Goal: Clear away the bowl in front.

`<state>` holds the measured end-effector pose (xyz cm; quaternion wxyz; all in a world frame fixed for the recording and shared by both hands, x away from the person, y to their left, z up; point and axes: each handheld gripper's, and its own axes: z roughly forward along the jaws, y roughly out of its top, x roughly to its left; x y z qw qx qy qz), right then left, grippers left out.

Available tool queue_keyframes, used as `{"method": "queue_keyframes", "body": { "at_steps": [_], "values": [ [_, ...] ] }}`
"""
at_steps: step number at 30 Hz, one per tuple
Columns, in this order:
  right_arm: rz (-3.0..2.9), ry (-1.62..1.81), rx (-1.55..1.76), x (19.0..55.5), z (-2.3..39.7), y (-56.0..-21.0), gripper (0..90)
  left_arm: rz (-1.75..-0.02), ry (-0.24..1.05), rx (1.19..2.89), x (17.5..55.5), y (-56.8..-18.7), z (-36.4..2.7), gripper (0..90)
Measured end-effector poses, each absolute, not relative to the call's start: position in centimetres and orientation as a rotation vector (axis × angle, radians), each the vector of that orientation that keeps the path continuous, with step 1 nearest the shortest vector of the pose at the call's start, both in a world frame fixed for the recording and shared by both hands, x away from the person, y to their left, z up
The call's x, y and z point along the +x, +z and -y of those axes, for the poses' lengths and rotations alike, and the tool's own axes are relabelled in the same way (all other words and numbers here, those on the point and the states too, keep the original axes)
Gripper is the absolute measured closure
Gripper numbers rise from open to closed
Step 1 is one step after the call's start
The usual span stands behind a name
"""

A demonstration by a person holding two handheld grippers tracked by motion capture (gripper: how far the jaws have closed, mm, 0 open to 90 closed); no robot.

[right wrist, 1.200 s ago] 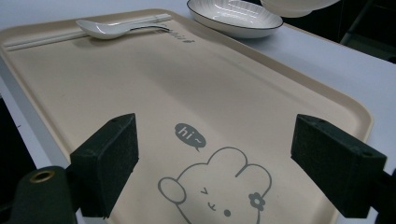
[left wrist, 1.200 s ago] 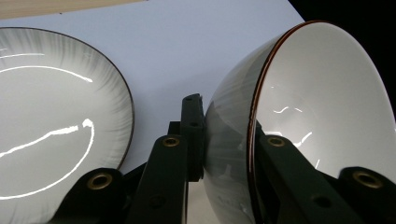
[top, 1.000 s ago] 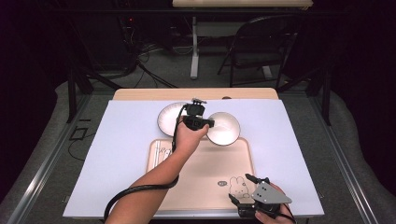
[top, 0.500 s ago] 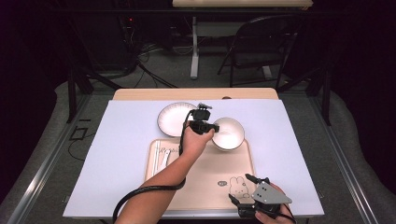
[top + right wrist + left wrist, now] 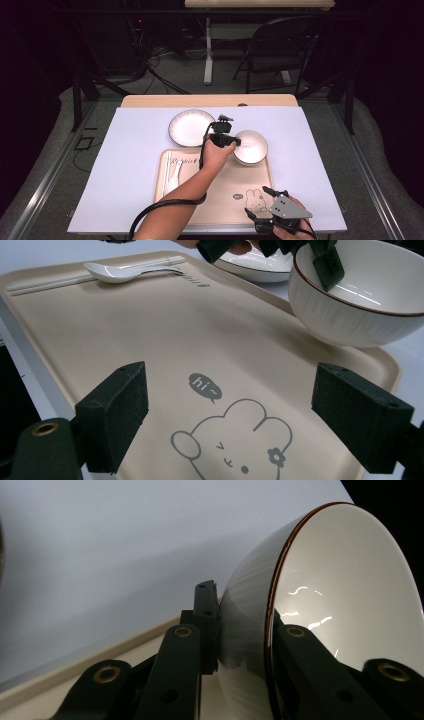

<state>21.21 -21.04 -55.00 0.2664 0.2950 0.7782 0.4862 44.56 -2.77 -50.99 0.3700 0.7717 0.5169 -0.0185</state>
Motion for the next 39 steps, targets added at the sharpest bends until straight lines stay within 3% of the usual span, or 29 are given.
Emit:
{"method": "queue_keyframes", "body": {
  "at_steps": [13,23,39],
  "values": [
    [-2.101,1.314,0.794,21.2,21.0,-55.0,14.4,-1.364,-0.117,1.971,44.6,-53.0,4.1,78.7],
    [-2.102,1.312,0.795,21.2,21.0,-55.0,14.4,-1.352,-0.065,2.000,44.6,-53.5,4.3,77.3],
    [-2.104,1.311,0.795,21.2,21.0,-55.0,14.4,-1.324,-0.035,1.959,44.4,-53.7,3.9,49.9]
  ]
}}
